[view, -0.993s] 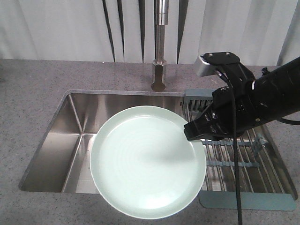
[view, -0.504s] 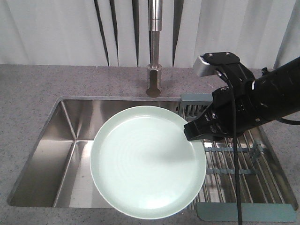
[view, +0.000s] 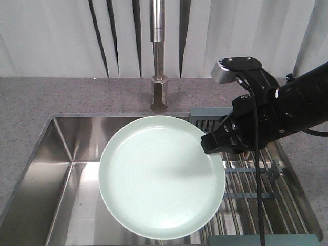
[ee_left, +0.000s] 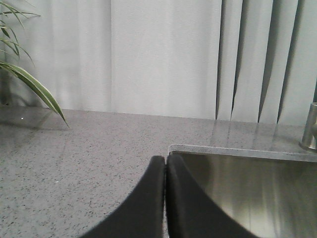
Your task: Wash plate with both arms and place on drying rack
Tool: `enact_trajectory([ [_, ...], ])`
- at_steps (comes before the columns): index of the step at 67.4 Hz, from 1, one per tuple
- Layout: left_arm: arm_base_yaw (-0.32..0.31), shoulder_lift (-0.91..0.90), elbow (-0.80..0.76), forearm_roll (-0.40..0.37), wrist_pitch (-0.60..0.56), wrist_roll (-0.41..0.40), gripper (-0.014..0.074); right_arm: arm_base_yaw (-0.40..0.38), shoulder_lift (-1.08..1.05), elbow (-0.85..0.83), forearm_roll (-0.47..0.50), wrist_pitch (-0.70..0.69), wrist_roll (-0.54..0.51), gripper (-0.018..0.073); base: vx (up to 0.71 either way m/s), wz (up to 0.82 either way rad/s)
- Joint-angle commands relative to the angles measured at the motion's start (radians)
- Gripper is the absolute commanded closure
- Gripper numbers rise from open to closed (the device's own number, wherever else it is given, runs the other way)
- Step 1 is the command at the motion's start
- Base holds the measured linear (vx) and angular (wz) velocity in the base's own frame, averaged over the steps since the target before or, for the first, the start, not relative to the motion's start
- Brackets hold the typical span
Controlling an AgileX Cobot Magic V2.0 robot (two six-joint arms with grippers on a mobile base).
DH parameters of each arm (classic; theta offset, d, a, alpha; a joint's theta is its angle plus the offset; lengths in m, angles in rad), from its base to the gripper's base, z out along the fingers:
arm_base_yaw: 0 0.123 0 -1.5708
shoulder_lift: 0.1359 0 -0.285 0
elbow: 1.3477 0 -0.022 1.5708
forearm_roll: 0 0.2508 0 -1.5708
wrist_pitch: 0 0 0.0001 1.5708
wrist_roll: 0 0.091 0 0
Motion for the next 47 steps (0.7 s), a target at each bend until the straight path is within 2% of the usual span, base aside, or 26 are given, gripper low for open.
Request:
enact_trajectory([
  [1,0.002,-0.015,-0.026,-0.003,-0.076,-0.006,0.0603,-0.003,-0.034,-0.026,0.036,-0.035,-0.007,0.0561,0.05,-0.05],
  [47,0.002,-0.013,-0.031,-0.003,-0.076,-0.006,0.0603,-0.003,-0.028,-0.026,0.040,-0.032,-0.007,0.0561,0.02,-0.02],
])
